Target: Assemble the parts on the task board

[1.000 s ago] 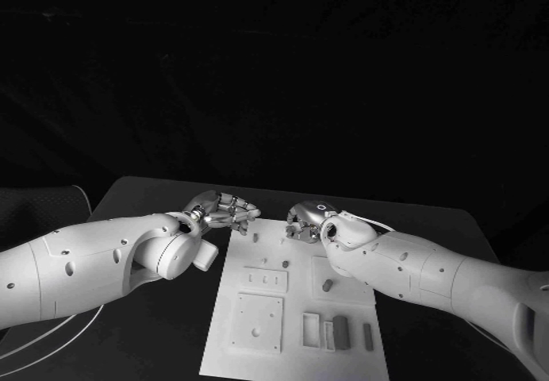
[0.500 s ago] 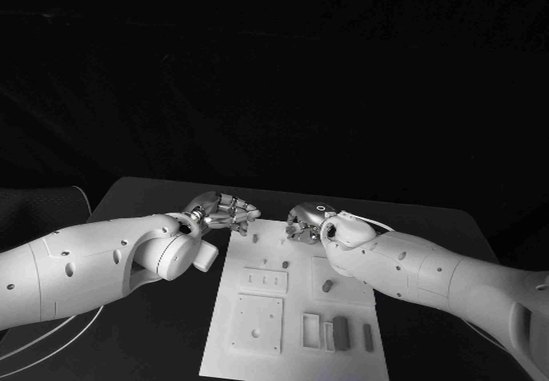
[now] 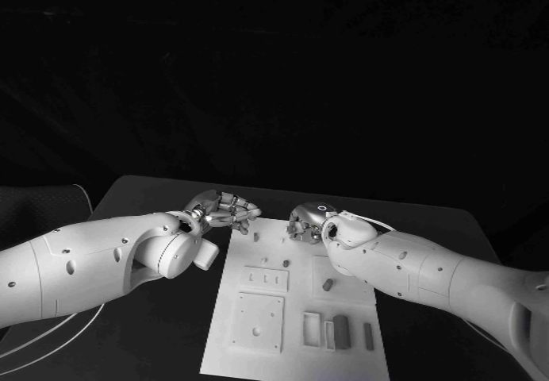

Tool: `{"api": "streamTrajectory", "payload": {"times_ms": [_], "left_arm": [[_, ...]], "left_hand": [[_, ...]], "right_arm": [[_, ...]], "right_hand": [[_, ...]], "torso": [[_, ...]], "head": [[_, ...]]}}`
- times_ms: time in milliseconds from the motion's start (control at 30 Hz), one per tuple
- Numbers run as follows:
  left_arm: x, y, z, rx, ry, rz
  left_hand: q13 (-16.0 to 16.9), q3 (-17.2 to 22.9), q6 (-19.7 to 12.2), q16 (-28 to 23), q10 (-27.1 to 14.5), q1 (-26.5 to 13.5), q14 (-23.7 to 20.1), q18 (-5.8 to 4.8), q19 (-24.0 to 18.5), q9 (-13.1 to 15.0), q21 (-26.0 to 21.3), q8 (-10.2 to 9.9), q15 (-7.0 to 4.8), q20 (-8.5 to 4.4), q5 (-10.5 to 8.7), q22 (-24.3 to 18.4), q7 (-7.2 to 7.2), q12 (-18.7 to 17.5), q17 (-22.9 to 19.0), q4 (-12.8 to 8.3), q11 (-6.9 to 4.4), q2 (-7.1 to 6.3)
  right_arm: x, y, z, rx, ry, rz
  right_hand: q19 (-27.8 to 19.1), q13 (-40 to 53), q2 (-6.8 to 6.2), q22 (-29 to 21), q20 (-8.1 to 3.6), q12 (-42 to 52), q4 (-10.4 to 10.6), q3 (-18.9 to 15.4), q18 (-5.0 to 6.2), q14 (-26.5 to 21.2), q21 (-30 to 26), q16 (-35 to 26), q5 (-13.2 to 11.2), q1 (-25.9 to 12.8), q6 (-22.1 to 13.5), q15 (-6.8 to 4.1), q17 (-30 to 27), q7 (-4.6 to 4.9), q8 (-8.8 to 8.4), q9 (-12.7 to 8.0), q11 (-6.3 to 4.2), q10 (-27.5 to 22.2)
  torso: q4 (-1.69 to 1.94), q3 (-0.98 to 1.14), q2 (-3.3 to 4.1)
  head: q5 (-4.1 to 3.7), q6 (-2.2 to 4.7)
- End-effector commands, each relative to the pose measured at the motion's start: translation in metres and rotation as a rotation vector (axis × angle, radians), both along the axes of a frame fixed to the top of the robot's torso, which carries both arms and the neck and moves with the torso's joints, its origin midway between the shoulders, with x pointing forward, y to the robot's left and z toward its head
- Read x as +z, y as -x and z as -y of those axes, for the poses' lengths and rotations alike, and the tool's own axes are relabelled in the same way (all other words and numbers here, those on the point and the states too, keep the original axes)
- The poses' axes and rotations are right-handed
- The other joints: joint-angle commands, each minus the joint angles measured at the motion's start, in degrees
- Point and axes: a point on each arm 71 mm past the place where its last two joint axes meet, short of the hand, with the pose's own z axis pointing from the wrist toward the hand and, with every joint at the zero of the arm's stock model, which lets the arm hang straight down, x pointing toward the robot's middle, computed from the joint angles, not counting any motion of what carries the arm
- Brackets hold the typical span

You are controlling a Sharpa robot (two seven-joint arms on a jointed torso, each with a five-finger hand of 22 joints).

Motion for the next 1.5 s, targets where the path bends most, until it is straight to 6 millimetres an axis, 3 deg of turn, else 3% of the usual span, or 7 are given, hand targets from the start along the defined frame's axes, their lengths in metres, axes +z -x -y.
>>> {"api": "streamTrajectory", "payload": {"times_ms": [33, 1133, 1500], "left_arm": [[0.002, 0.0, 0.002, -0.006, 0.005, 0.004], [0.002, -0.001, -0.001, 0.001, 0.002, 0.005], [0.002, 0.0, -0.004, 0.007, 0.001, 0.004]], "left_hand": [[0.1, 0.1, -0.4, 0.1, -0.4, 0.5, -0.3, 0.97, -0.2, 0.1, -0.3, -0.4, -0.06, -0.35, 0.01, 0.1, -0.07, 0.1, 0.1, 0.0, 0.05, 0.02], [0.1, 0.2, -0.4, 0.1, -0.5, 0.7, -0.3, 0.99, -0.1, 0.2, -0.3, -0.4, -0.07, -0.37, 0.0, 0.1, -0.05, 0.1, 0.1, 0.0, 0.07, 0.05], [0.1, 0.2, -0.4, 0.1, -0.6, 0.7, -0.3, 0.98, -0.1, 0.2, -0.3, -0.4, -0.07, -0.36, 0.0, 0.1, -0.04, 0.1, 0.1, 0.0, 0.09, 0.03]], "right_arm": [[0.0, 0.001, -0.001, 0.016, 0.002, -0.001], [0.001, 0.005, 0.002, 0.023, -0.004, 0.013], [0.007, 0.007, 0.01, 0.016, 0.038, -0.002]], "right_hand": [[-0.4, 0.0, 1.15, 1.2, -0.02, 0.2, -0.5, 0.0, 4.41, 0.0, 0.2, 0.3, 0.3, 0.2, 0.9, -0.46, 0.0, -0.05, 0.43, 0.2, -0.3, -0.2], [-0.9, 0.2, 2.92, 1.1, 0.05, 0.4, -4.4, 1.5, 4.41, -0.2, 0.7, 0.6, 0.4, -1.7, 6.4, -1.98, -0.3, -1.87, 3.26, 2.8, -2.03, -0.5], [-1.0, 0.2, 2.73, 1.1, 0.07, 0.3, -5.9, 2.4, 4.41, -0.2, 0.8, 0.6, 0.1, -3.5, 6.8, -2.19, -0.5, -2.09, 3.3, 3.5, -2.25, -0.4]], "torso": [[-0.03, -0.02, -0.04], [-0.03, -0.02, -0.05], [-0.1, -0.02, -0.06]], "head": [[0.02, -0.02], [-0.18, 0.03], [-0.31, 0.01]]}}
